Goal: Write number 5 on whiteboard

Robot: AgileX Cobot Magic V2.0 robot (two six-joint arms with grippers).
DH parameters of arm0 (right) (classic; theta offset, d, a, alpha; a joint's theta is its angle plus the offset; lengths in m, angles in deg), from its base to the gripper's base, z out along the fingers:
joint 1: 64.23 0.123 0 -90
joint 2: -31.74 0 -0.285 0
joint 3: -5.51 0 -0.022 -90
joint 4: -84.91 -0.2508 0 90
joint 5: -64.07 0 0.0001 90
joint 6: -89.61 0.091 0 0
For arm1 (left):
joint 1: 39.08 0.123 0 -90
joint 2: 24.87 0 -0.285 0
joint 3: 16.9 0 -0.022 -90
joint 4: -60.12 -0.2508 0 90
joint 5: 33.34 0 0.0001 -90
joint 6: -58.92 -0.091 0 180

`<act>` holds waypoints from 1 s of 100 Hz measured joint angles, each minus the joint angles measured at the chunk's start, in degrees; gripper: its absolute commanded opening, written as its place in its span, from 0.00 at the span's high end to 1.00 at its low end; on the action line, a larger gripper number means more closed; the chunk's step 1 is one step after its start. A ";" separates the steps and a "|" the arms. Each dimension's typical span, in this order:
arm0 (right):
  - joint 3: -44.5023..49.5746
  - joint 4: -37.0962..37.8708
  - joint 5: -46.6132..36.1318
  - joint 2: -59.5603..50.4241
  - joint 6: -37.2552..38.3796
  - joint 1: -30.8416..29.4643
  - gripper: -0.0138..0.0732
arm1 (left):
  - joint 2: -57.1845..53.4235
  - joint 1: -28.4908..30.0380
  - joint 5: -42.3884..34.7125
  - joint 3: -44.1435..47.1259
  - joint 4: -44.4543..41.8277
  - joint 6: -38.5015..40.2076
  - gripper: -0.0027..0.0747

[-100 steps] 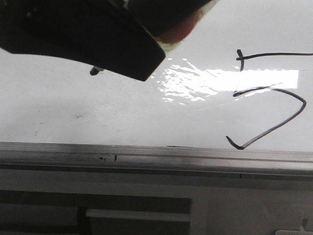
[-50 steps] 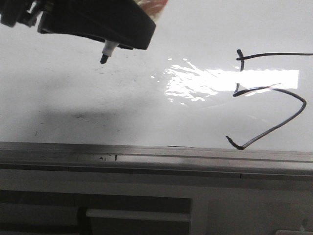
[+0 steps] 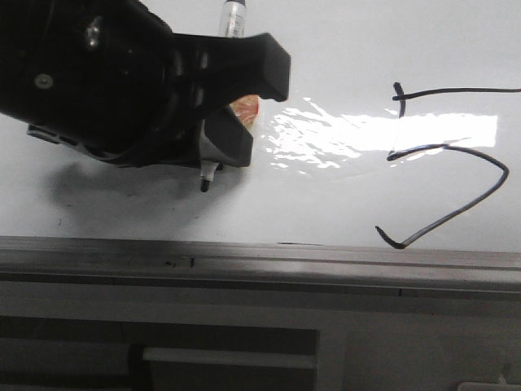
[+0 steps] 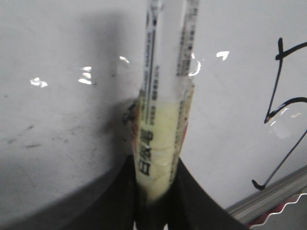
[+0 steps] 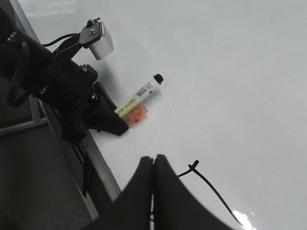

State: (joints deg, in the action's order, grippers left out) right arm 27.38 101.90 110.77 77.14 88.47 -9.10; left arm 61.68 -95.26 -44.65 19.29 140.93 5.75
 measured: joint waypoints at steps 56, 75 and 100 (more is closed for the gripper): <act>0.00 0.09 0.10 -0.04 0.40 0.00 0.91 | 2.20 -0.91 -1.98 -0.82 5.07 0.22 0.66; 0.00 0.09 0.10 -0.04 0.40 0.00 0.91 | 2.20 -1.14 -1.75 -1.02 5.43 0.22 0.63; 0.00 0.09 0.10 -0.04 0.66 0.00 0.91 | 2.20 -1.25 -1.51 -1.17 5.53 0.24 0.44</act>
State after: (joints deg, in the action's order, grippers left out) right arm 27.38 101.99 110.87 77.10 89.13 -9.10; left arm 63.89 -96.52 -46.16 18.12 146.45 5.99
